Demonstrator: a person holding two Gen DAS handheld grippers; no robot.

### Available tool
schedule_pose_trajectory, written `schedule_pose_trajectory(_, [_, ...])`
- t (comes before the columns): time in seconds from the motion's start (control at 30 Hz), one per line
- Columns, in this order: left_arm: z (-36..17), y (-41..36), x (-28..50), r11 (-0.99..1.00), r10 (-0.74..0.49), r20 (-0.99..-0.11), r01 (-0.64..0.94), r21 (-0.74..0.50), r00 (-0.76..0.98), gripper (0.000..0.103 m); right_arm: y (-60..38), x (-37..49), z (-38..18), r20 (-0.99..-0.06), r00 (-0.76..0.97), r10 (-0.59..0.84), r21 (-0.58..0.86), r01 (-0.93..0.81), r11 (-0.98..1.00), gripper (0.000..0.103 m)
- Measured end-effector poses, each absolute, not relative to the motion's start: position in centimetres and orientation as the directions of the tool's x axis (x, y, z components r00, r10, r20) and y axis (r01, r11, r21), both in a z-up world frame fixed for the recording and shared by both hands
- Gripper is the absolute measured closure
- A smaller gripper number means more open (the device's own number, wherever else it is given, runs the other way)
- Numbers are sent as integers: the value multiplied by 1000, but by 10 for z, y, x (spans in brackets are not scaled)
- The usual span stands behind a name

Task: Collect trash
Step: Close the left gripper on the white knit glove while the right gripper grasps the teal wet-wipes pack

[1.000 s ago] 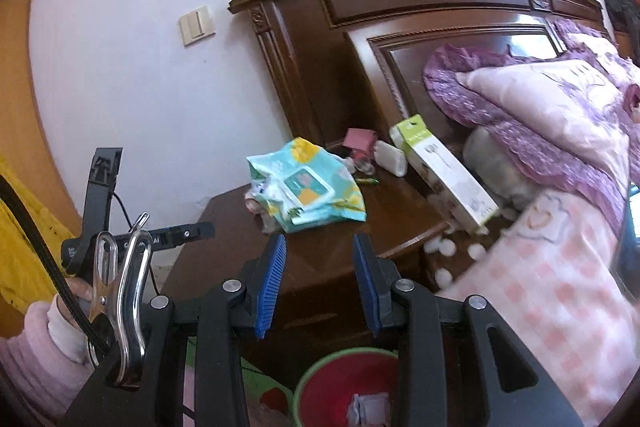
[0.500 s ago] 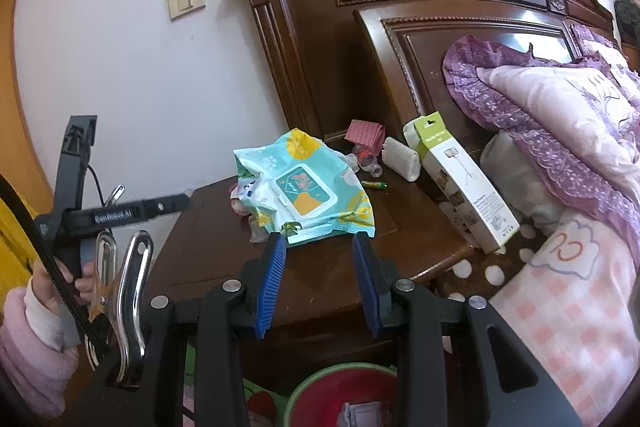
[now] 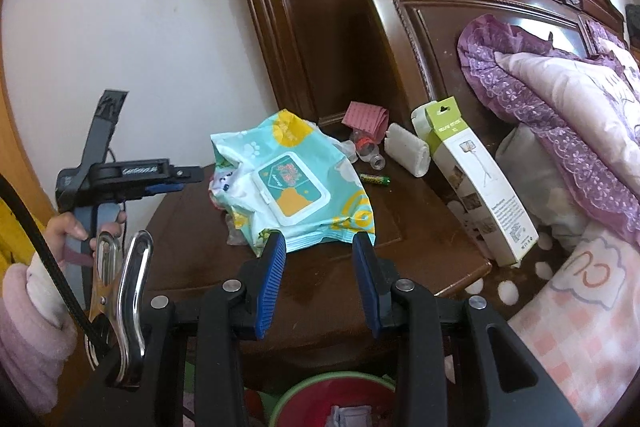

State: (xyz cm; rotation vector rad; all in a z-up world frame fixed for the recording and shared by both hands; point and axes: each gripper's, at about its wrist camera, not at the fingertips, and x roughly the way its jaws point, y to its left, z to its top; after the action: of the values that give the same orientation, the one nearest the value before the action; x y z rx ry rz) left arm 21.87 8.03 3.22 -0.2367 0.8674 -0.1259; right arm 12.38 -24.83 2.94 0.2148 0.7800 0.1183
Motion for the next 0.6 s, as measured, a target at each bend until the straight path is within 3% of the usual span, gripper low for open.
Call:
schedule_pose_trajectory(0.4, [5,78,256,963,-177,-768,-54,-265,616,43,-255,181,7,-743,649,163,186,-33,982,67])
schedule_pose_trajectory(0.5, [0,78,262,967,-151,-785,-75,-243,601,43,-258,203,-4,-763,626,162,182,-34,983,50])
schedule_pose_trajectory(0.6, [-4,75,266,973,-127,-802,-84,-215,583,48,-265,223,-15,-779,607,160,193,-10,981,49])
